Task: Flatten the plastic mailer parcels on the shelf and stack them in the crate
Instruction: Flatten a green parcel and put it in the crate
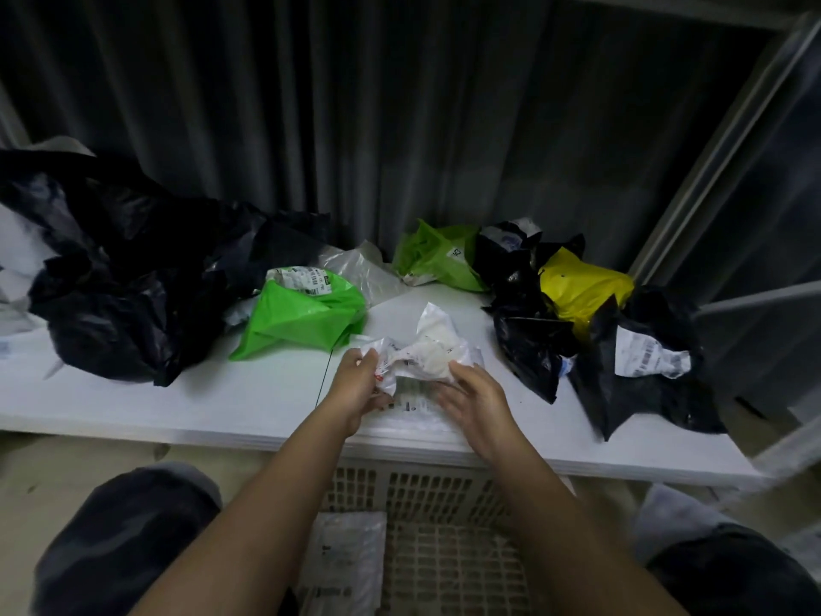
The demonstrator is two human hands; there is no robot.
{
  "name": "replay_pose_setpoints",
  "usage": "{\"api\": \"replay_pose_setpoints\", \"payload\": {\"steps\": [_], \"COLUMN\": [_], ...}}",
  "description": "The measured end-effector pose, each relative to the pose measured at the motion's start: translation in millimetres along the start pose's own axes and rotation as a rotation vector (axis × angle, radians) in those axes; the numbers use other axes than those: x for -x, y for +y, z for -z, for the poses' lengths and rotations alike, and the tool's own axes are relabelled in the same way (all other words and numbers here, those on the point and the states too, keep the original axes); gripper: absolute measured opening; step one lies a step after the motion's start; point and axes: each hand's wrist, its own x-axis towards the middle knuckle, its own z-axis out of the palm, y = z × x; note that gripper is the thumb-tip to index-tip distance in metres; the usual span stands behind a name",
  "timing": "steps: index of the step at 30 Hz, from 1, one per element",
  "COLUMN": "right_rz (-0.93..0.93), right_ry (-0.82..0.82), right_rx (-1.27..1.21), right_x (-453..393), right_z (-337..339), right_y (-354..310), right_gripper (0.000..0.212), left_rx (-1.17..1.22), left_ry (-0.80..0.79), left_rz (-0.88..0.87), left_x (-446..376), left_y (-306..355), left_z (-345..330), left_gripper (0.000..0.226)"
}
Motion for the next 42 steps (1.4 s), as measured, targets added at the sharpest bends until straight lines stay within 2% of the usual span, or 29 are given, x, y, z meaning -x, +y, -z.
{"api": "replay_pose_setpoints", "payload": {"steps": [3, 7, 12, 20, 25, 29, 31, 33, 35, 37, 39, 42], "right_rz": [0.042, 0.211, 0.280, 0.327, 0.317, 0.286, 0.250, 0.243, 0.246, 0.232, 0.243, 0.593], "right_ry": [0.077, 0.144, 0.140, 0.316, 0.376, 0.379, 0.377, 0.382, 0.395, 0.389, 0.382, 0.357], "right_rx": [0.096, 0.510, 0.742, 0.739, 0.852, 0.909, 0.945, 0.991, 1.023, 1.055, 1.155, 1.478], "right_x": [-5, -11, -24, -37, -47, -56, -59, -62, -63, -64, -63, -62], "right_z": [7, 7, 12, 30, 38, 37, 37, 39, 38, 37, 37, 35], "right_y": [0, -1, 14, 43, 44, 41, 42, 44, 44, 43, 40, 41], "right_gripper": [0.026, 0.024, 0.014, 0.019, 0.022, 0.022, 0.024, 0.026, 0.027, 0.026, 0.025, 0.035], "left_rx": [-0.089, -0.232, -0.580, -0.680, -0.806, -0.814, -0.978, -1.176, -1.309, -1.398, -1.433, -1.433], "left_ry": [0.030, 0.019, 0.063, 0.171, 0.180, 0.226, 0.262, 0.201, 0.048, -0.057, -0.089, -0.086], "left_rz": [-0.036, -0.108, -0.302, -0.362, -0.367, -0.331, -0.426, -0.531, -0.578, -0.570, -0.532, -0.480], "left_x": [-1, -4, -7, -27, -49, -56, -52, -51, -54, -58, -58, -58], "left_y": [-2, -5, -15, -35, -46, -46, -50, -54, -59, -65, -69, -73], "left_z": [7, 8, 5, -1, 3, 0, -2, -8, -16, -27, -34, -37], "left_gripper": [0.016, 0.018, 0.013, 0.022, 0.020, 0.039, 0.050, 0.058, 0.059, 0.055, 0.054, 0.055]}}
